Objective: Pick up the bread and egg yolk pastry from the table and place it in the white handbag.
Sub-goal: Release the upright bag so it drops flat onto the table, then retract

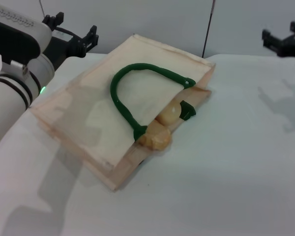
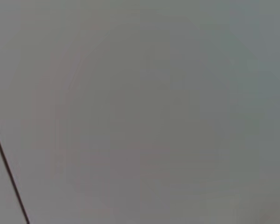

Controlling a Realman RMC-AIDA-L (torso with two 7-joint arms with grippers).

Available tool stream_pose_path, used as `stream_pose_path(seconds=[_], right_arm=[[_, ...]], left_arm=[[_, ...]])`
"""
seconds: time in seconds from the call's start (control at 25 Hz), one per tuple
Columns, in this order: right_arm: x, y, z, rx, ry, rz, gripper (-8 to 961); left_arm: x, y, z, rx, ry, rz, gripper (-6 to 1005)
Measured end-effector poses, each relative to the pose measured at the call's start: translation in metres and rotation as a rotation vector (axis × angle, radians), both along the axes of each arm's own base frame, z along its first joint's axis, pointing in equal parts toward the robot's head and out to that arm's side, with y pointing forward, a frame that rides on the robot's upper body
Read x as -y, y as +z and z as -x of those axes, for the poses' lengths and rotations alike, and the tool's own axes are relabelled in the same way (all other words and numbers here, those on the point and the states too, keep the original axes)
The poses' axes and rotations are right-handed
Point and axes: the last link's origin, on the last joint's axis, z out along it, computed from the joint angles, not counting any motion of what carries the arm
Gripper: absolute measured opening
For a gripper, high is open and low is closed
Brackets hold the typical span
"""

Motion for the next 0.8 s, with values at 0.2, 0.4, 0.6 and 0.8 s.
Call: stream_pose_path(seconds=[0.2,0.4,0.6,0.8], right_arm=[[-0.005,0.014,0.013,-0.017,0.054,-0.073,771],[-0.008,0.023,0.021,-0.033,0.086,-0.127,770],[-0.017,0.036,0.031,-0.01,0.12,-0.19,770],[-0.025,0.045,0.031,0.055,0.138,-0.237,769]], left_arm=[[0.0,0.0,0.001,0.009,0.004,-0.002,843],[0.0,0.0,0.001,0.009,0.004,-0.002,843],[-0.001,0.001,-0.001,0.007,-0.001,-0.004,843],[-0.004,0.001,-0.005,0.0,-0.013,-0.003,843]])
